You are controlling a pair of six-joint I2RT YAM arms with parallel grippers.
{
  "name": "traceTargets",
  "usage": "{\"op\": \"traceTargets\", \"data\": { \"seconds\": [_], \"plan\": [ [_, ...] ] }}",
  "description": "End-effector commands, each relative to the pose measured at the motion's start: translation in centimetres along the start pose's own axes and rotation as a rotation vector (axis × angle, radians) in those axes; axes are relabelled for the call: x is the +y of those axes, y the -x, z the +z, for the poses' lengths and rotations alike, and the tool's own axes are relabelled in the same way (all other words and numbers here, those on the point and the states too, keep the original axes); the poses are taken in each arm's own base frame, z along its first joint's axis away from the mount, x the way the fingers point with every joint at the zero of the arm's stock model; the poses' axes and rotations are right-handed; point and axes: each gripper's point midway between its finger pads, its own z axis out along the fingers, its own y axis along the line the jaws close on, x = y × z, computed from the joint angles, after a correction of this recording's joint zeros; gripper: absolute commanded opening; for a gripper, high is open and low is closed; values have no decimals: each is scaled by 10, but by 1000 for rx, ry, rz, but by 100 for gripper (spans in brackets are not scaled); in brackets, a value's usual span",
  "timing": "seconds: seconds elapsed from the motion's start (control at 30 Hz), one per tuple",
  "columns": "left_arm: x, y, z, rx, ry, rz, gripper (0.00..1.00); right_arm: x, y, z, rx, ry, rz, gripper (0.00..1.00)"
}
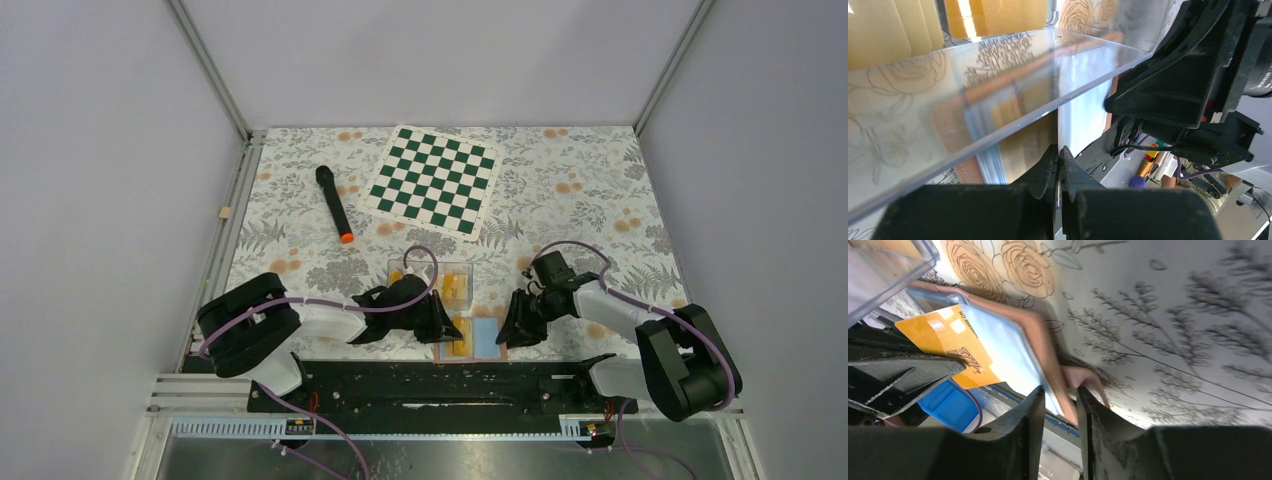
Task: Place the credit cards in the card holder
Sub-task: Insert the credit card into the card holder.
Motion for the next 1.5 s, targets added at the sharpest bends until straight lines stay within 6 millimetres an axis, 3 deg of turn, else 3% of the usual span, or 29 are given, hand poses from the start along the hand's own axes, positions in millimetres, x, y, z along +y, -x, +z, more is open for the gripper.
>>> {"op": "traceTargets", "data": {
  "seconds": [0.0, 0.2, 0.37, 0.7, 0.97, 1.1, 1.47],
  "plan": [
    [-21, 18, 0, -83, -48, 27, 0, 5, -5, 13, 18, 12, -20, 34],
    [-17, 24, -15, -121, 23, 81, 0, 15, -18, 22, 38, 8, -43, 26],
    [-17, 24, -24, -130, 27, 110, 0, 19, -20, 22, 31, 16, -48, 30],
    [-6, 29, -18, -157, 57, 116, 0, 17, -20, 18, 17, 8, -59, 43],
    [-12, 23, -2, -102, 22, 130, 0, 15, -20, 21, 22, 9, -63, 34],
    [-16, 24, -5, -109, 0, 123, 0, 16, -21, 21, 23, 13, -65, 30],
    [-29, 16, -7, -77, -77, 121, 0, 18, -21, 20, 12, 34, -70, 31]
  ]
}}
